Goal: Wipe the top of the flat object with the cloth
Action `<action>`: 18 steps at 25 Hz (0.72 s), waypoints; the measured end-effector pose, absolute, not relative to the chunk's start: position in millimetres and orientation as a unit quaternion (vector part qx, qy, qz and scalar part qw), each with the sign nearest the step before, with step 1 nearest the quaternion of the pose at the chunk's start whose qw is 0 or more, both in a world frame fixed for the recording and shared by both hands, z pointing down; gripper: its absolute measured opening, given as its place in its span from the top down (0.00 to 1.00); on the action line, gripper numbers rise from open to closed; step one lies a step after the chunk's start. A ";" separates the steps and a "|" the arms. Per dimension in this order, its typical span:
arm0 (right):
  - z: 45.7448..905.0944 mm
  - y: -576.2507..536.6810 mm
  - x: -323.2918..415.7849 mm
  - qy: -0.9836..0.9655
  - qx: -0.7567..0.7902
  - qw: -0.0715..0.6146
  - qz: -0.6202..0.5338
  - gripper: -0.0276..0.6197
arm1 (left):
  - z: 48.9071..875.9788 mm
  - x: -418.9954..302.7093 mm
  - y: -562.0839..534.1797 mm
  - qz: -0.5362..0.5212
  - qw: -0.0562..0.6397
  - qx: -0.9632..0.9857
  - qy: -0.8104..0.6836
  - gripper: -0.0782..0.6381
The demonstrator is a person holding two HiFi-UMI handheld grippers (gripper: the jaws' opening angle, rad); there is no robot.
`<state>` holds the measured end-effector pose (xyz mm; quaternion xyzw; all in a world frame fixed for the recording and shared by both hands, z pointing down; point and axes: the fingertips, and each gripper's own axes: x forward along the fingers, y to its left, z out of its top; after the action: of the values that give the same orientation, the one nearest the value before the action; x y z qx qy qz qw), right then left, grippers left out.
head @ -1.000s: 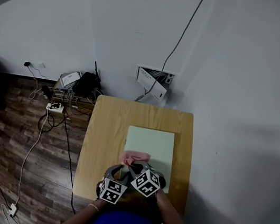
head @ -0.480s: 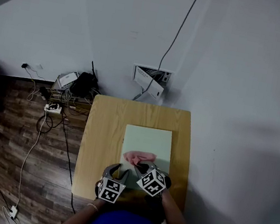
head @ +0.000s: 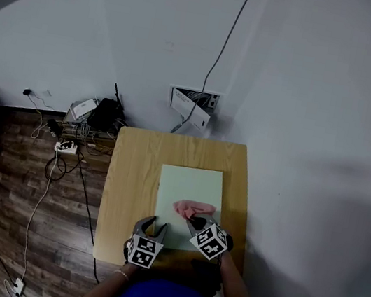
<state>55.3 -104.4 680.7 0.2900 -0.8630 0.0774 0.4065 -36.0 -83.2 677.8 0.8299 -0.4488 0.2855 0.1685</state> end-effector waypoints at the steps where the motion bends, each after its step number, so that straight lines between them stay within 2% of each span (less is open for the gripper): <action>1: 680.8 -104.7 58.6 -0.862 0.293 0.407 0.079 0.93 | 677.7 -36.0 -83.6 0.286 0.169 0.830 -0.449 0.67; 14: 682.7 -101.3 107.2 -0.840 0.343 0.407 0.105 0.93 | 677.9 -35.8 -86.0 0.284 0.169 0.830 -0.450 0.67; 18: 681.7 -99.0 118.5 -0.837 0.364 0.389 0.124 0.93 | 677.4 -36.9 -85.2 0.284 0.170 0.830 -0.449 0.67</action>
<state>118.5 -99.0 681.7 0.3642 -0.8372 0.1237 0.3887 -36.9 -85.2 677.4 0.8297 -0.4495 0.2841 0.1701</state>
